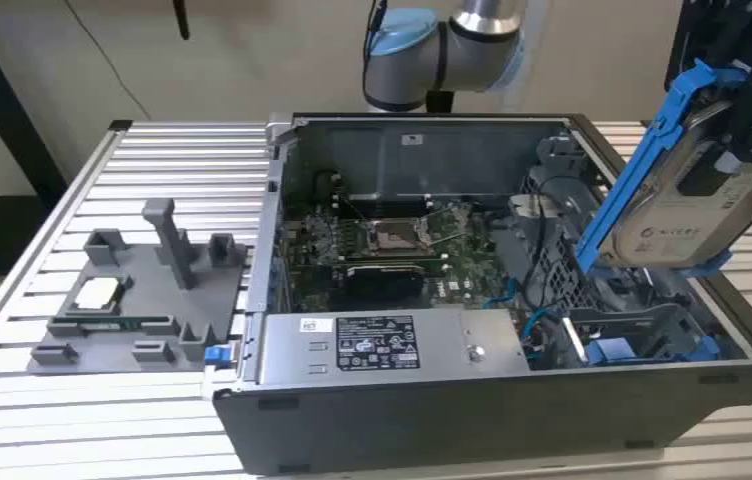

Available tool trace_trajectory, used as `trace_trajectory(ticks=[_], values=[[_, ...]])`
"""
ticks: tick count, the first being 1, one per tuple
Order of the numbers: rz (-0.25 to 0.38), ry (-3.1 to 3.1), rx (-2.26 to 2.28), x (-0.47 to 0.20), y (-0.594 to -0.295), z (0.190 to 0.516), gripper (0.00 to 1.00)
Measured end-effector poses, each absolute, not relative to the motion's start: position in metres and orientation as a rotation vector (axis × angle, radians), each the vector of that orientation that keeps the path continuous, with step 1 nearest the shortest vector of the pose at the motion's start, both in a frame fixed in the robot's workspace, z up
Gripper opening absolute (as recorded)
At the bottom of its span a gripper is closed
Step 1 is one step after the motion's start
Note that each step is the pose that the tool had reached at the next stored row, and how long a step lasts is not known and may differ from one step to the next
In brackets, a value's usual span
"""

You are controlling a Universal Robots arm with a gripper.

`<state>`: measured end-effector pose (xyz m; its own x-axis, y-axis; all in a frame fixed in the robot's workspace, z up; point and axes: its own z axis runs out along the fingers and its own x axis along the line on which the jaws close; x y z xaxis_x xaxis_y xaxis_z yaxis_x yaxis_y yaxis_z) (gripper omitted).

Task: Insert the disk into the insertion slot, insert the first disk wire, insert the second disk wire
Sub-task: 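Insert the disk into the insertion slot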

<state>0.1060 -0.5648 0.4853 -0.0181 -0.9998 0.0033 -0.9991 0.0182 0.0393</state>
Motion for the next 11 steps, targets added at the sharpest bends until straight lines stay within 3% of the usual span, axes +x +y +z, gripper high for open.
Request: trace_trajectory(ticks=[11], values=[[-0.04, -2.22, 2.18, 0.1061, -0.5648, 0.4845, 0.33]])
